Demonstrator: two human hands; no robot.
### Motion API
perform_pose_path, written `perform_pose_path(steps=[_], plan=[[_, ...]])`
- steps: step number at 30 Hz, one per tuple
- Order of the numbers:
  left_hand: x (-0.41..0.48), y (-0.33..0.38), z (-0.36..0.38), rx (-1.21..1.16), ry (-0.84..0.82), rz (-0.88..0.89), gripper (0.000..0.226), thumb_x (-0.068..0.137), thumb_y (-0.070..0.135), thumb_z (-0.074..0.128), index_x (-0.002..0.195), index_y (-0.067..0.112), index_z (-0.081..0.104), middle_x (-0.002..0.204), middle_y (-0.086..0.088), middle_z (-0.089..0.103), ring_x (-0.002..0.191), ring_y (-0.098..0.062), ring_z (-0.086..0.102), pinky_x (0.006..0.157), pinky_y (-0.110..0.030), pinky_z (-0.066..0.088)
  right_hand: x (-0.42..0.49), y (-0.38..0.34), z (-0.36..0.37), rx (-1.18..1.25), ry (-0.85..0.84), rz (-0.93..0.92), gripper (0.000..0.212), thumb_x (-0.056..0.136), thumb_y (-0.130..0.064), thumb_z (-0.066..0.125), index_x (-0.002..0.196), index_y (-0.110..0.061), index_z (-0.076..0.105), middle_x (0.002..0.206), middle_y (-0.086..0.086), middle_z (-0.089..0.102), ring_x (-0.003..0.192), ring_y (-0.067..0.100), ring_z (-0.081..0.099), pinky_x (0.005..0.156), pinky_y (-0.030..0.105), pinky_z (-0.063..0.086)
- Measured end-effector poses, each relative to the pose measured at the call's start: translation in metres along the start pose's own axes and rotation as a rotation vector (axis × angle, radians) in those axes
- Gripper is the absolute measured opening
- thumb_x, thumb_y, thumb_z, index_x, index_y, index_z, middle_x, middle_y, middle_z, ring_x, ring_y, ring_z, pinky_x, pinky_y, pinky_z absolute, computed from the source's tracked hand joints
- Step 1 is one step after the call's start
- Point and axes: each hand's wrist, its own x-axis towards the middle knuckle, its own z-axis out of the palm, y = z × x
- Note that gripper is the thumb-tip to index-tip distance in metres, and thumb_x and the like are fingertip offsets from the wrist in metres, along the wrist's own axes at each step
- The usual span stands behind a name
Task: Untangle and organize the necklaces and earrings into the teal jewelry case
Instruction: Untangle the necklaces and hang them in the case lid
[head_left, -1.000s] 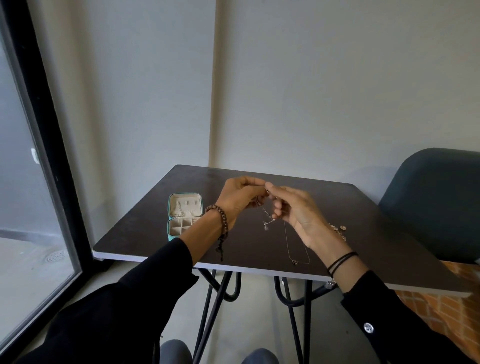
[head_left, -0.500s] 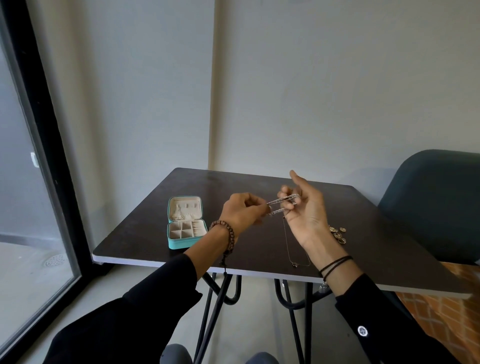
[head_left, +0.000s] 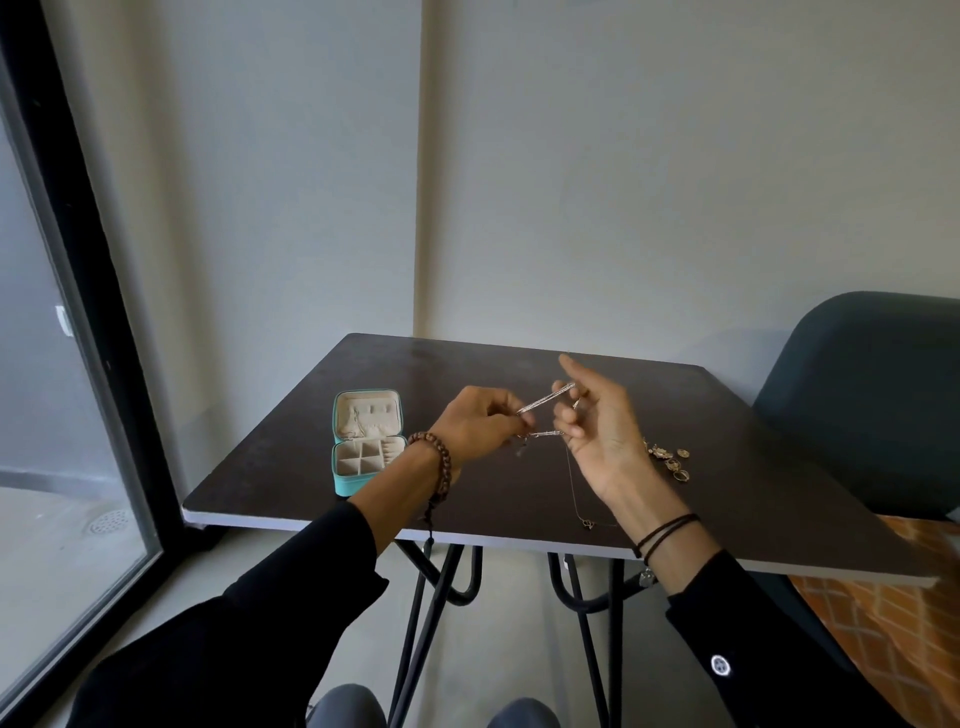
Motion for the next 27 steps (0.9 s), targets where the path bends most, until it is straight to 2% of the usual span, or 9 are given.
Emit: perform_pose_path(steps=[4, 9, 12, 14, 16, 19, 21, 23, 27], plan=[[-0.003, 0.005, -0.006, -0.296, -0.089, -0.015, 0.018, 0.091, -0.006, 0.058, 0.081, 0.006, 0.068, 0.096, -0.014, 0.069, 0.098, -0.02, 0.066, 0.098, -0.033, 0.051, -0.006, 0.004, -0.006, -0.321, -0.065, -0.031, 0.033, 0.091, -0.031, 0.074, 0.068, -0.014, 0.057, 0.06, -0.003, 0.051, 0.039, 0.007, 0.03, 0.039, 0.019, 0.023], [-0.006, 0.008, -0.005, -0.49, -0.154, -0.02, 0.018, 0.085, -0.002, 0.047, 0.075, 0.003, 0.062, 0.082, -0.01, 0.064, 0.079, -0.019, 0.062, 0.087, -0.033, 0.054, -0.01, 0.01, -0.012, -0.503, -0.135, -0.097, 0.049, 0.098, -0.043, 0.064, 0.094, 0.006, 0.065, 0.064, 0.01, 0.057, 0.039, 0.01, 0.031, 0.038, 0.021, 0.024], [-0.009, 0.008, -0.001, -0.443, -0.132, -0.011, 0.015, 0.086, 0.007, 0.043, 0.075, 0.006, 0.054, 0.074, -0.004, 0.059, 0.069, -0.016, 0.056, 0.079, -0.032, 0.049, -0.015, 0.01, -0.012, -0.624, -0.155, -0.115, 0.056, 0.096, -0.053, 0.061, 0.075, -0.002, 0.069, 0.055, 0.003, 0.051, 0.043, 0.012, 0.035, 0.046, 0.023, 0.031], [-0.011, 0.01, 0.001, -0.443, -0.099, -0.005, 0.019, 0.088, 0.013, 0.041, 0.076, 0.007, 0.055, 0.067, -0.002, 0.055, 0.064, -0.015, 0.053, 0.072, -0.03, 0.045, -0.018, 0.008, -0.01, -0.518, -0.175, -0.052, 0.054, 0.094, -0.054, 0.063, 0.057, -0.014, 0.057, 0.053, 0.0, 0.043, 0.049, 0.013, 0.036, 0.052, 0.024, 0.034], [-0.012, 0.012, 0.002, -0.456, -0.086, 0.0, 0.031, 0.092, 0.019, 0.038, 0.073, 0.009, 0.059, 0.063, -0.001, 0.054, 0.062, -0.016, 0.052, 0.07, -0.03, 0.043, -0.017, 0.003, -0.009, -0.194, -0.16, 0.047, 0.053, 0.094, -0.045, 0.066, 0.053, -0.019, 0.045, 0.055, -0.001, 0.039, 0.051, 0.013, 0.036, 0.052, 0.023, 0.036], [-0.013, 0.011, 0.006, -0.4, -0.142, 0.002, 0.044, 0.098, 0.033, 0.037, 0.069, 0.016, 0.064, 0.068, -0.003, 0.058, 0.069, -0.016, 0.056, 0.082, -0.038, 0.041, -0.015, -0.008, -0.01, 0.086, -0.135, 0.074, 0.05, 0.093, -0.036, 0.069, 0.053, -0.019, 0.045, 0.058, -0.001, 0.045, 0.054, 0.012, 0.043, 0.058, 0.024, 0.042], [-0.015, 0.007, 0.011, -0.344, -0.173, -0.004, 0.047, 0.099, 0.044, 0.04, 0.066, 0.02, 0.065, 0.072, -0.001, 0.061, 0.076, -0.014, 0.058, 0.095, -0.044, 0.039, -0.016, -0.012, -0.009, 0.122, -0.161, 0.075, 0.049, 0.093, -0.037, 0.07, 0.054, -0.019, 0.047, 0.06, 0.0, 0.048, 0.056, 0.015, 0.046, 0.065, 0.032, 0.046], [-0.017, 0.003, 0.016, -0.307, -0.169, 0.013, 0.048, 0.099, 0.05, 0.04, 0.068, 0.021, 0.065, 0.076, -0.001, 0.064, 0.083, -0.014, 0.061, 0.105, -0.049, 0.035, -0.016, -0.014, -0.008, 0.13, -0.195, 0.083, 0.049, 0.093, -0.038, 0.069, 0.053, -0.018, 0.048, 0.059, 0.001, 0.049, 0.054, 0.017, 0.046, 0.06, 0.037, 0.047], [-0.021, 0.0, 0.025, -0.247, -0.166, 0.05, 0.053, 0.102, 0.053, 0.034, 0.078, 0.025, 0.073, 0.075, 0.001, 0.061, 0.087, -0.011, 0.061, 0.108, -0.049, 0.035, -0.012, -0.016, -0.014, 0.069, -0.198, 0.08, 0.05, 0.092, -0.037, 0.07, 0.052, -0.016, 0.048, 0.053, 0.001, 0.051, 0.044, 0.013, 0.042, 0.048, 0.029, 0.042]])
